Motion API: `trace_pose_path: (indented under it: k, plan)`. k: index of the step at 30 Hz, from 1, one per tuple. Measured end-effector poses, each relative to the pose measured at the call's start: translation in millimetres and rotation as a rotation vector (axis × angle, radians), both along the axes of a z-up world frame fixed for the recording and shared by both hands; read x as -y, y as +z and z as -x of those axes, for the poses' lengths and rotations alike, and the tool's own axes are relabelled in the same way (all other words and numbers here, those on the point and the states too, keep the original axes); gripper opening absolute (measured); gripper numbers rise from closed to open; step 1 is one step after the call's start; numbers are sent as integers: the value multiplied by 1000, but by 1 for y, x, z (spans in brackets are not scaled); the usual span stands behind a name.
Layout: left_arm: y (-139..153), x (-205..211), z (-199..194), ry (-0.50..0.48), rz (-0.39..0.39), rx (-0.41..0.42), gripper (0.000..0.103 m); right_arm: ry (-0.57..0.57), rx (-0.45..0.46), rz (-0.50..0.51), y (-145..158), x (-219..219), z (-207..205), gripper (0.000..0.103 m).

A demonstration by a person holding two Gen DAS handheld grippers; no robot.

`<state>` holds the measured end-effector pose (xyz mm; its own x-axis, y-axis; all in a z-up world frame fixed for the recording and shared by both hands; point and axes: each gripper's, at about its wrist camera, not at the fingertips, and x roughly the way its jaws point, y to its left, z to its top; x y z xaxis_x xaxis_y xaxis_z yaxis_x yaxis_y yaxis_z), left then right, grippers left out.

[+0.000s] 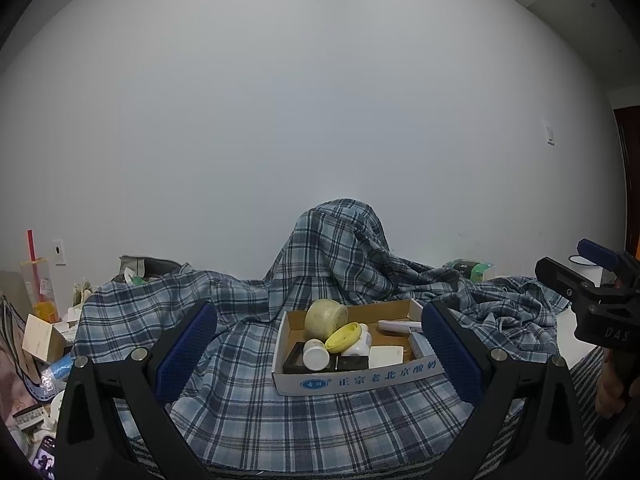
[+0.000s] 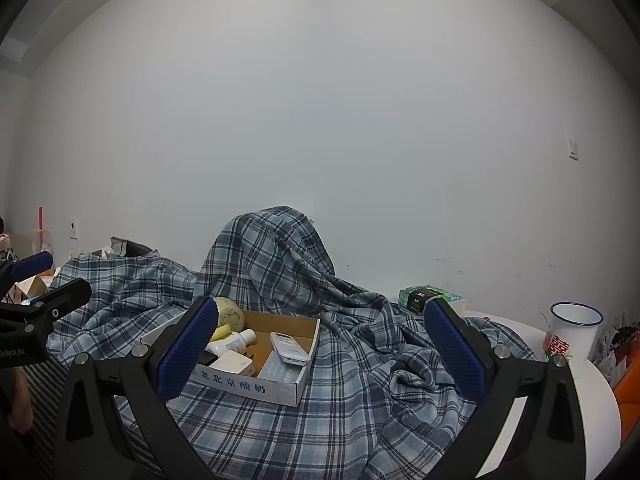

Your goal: Organize rigid objects

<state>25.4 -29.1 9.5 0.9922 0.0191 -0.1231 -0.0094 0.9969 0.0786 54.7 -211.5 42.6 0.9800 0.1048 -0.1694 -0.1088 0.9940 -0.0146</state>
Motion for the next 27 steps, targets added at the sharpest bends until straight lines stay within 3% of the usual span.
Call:
trace_pose_path:
  k: [27]
  plan:
    - [0, -2, -2, 30, 11, -2, 103, -14, -8, -12, -1, 5, -2, 103]
